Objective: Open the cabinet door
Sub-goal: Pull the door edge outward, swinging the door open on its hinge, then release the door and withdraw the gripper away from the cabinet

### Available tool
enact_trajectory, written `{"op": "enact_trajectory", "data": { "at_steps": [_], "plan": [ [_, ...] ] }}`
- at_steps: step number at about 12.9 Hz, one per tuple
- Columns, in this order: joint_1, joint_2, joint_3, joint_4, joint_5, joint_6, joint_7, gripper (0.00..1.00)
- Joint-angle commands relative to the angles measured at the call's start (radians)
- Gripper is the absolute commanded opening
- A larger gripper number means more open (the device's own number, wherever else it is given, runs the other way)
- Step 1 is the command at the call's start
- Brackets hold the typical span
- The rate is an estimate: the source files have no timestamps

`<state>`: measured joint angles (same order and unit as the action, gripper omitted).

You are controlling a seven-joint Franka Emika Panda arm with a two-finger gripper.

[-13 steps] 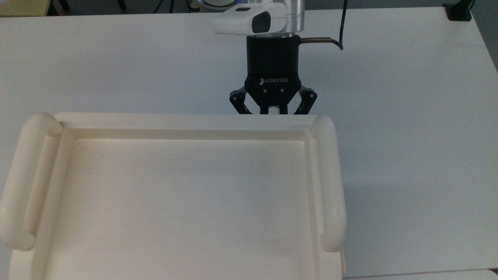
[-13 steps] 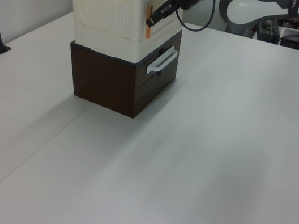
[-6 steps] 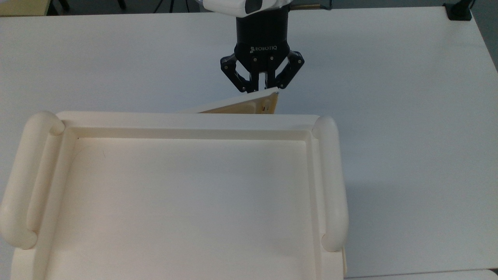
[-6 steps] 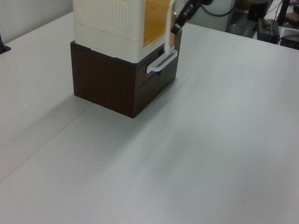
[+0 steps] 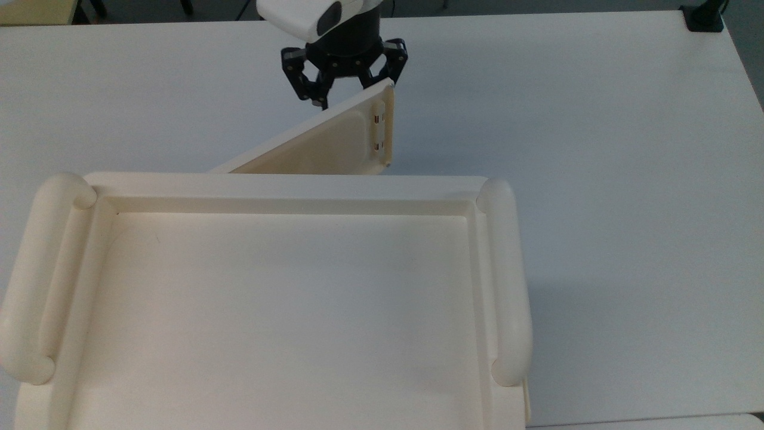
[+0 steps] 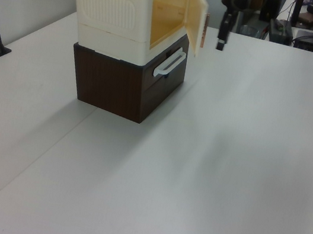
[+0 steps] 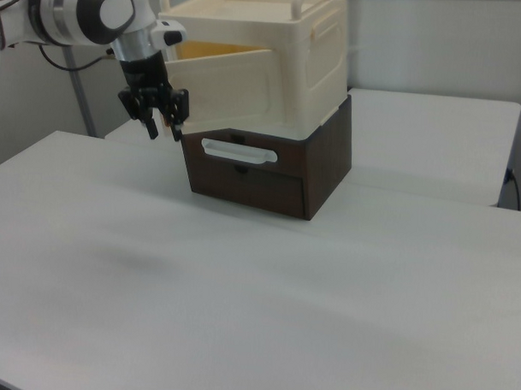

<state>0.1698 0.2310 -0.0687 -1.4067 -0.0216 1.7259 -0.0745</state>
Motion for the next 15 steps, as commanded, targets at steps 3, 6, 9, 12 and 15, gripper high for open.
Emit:
{"op": "enact_trajectory", "data": {
  "at_steps": [3, 6, 9, 12, 15],
  "plan": [
    [-0.001, -0.116, -0.14, -0.044, 0.017, -0.244, -0.151, 1.0],
    [-0.016, -0.163, -0.169, -0.044, 0.012, -0.307, -0.121, 1.0],
    [-0.05, -0.186, -0.158, -0.051, 0.011, -0.391, -0.08, 1.0],
    [-0.07, -0.197, -0.157, -0.057, 0.009, -0.399, -0.079, 1.0],
    [-0.078, -0.208, -0.152, -0.061, 0.009, -0.394, -0.062, 1.0]
  ]
}}
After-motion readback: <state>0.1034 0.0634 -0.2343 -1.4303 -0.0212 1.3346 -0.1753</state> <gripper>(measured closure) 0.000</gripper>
